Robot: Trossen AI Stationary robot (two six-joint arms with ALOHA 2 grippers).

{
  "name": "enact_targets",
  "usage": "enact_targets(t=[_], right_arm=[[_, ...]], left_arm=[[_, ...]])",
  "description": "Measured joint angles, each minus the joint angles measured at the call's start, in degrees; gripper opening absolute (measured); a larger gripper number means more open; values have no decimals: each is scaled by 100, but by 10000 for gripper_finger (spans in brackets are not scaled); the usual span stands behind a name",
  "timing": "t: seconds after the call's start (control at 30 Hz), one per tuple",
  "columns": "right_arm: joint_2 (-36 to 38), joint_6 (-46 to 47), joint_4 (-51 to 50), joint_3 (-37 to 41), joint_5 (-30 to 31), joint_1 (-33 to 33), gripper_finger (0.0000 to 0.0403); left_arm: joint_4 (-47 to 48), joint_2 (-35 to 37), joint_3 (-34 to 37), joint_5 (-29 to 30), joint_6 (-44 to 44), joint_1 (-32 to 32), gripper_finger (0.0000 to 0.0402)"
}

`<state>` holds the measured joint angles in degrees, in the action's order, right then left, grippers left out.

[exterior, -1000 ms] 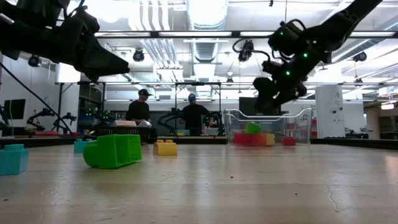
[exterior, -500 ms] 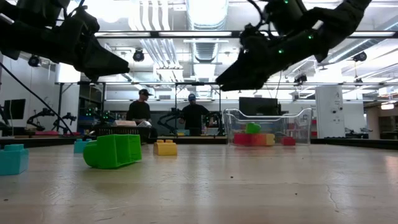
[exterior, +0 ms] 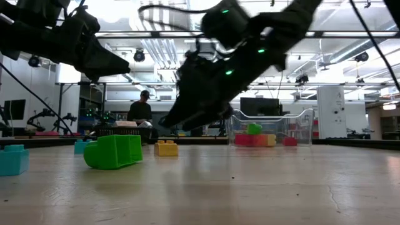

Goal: Pick & Place Toys
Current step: Put the yellow game piece into the transparent bin

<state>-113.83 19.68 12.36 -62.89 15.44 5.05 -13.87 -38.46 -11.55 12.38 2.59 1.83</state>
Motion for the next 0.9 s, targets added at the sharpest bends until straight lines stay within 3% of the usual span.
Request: enact_targets(t=[0.37, 0.5, 0.73, 0.9], right_arm=[[-1223, 162, -1874, -1774, 184, 13, 356], [-1353, 70, -1990, -1883, 339, 48, 298], [-1243, -442, -2157, -1854, 415, 142, 128], [-1178, -840, -2249, -1843, 489, 257, 128]], left_arm=[[55, 0, 2, 0, -4, -2, 177], [58, -2, 2, 0, -2, 0, 177], [52, -2, 2, 0, -2, -2, 177], [3, -4, 34, 0, -2, 0, 178]])
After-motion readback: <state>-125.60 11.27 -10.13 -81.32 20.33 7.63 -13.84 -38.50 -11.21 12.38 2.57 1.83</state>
